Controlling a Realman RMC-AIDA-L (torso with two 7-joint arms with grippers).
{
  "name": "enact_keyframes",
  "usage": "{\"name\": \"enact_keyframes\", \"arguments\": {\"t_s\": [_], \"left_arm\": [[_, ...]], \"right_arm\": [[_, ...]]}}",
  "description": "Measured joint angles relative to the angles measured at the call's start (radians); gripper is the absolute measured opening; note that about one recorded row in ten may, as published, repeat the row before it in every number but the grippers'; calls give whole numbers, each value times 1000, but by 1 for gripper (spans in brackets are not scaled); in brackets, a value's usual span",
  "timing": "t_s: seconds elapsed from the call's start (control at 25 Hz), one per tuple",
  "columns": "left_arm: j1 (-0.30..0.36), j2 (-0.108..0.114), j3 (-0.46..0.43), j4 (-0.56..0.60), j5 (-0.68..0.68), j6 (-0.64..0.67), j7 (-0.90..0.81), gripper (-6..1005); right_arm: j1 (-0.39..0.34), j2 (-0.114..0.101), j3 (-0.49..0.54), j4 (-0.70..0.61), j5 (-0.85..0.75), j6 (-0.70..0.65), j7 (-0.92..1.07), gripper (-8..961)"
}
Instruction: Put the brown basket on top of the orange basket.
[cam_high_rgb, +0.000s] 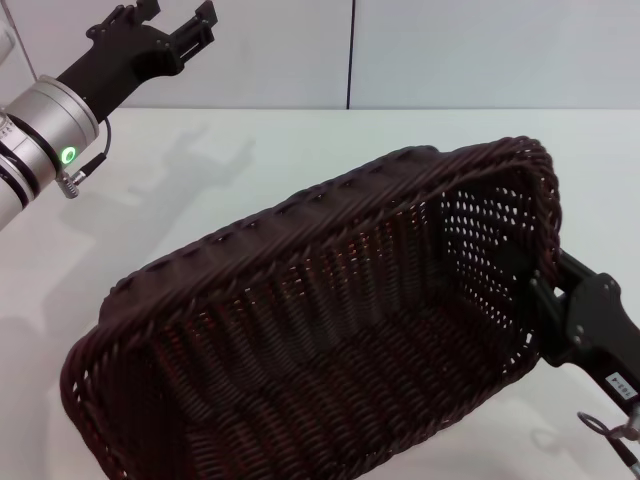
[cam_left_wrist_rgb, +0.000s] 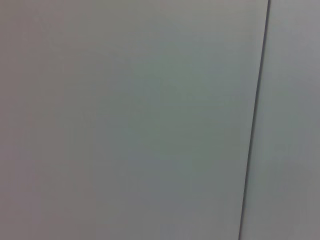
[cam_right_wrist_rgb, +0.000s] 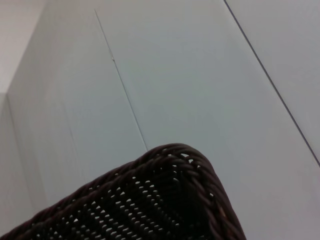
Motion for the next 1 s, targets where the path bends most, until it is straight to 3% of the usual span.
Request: {"name": "enact_keyframes", "arguments": {"t_s": [0.4,0.52,0.76,1.0], "left_arm": [[0,0,-2,-3,0,0,10,813],[0,0,-2,-4,0,0,14,813],[0,0,-7,-6,0,-1,15,813],[29,-2,-37,-1,-8,21,15,813]], "right_arm": [[23,-5,-4,11,-13,84,27,327],[23,-5,0,7,-13,86,27,555],[15,-6,11,-18,-4,57,25,558],[-1,-10,122,-108,6,-37,28,560]]}}
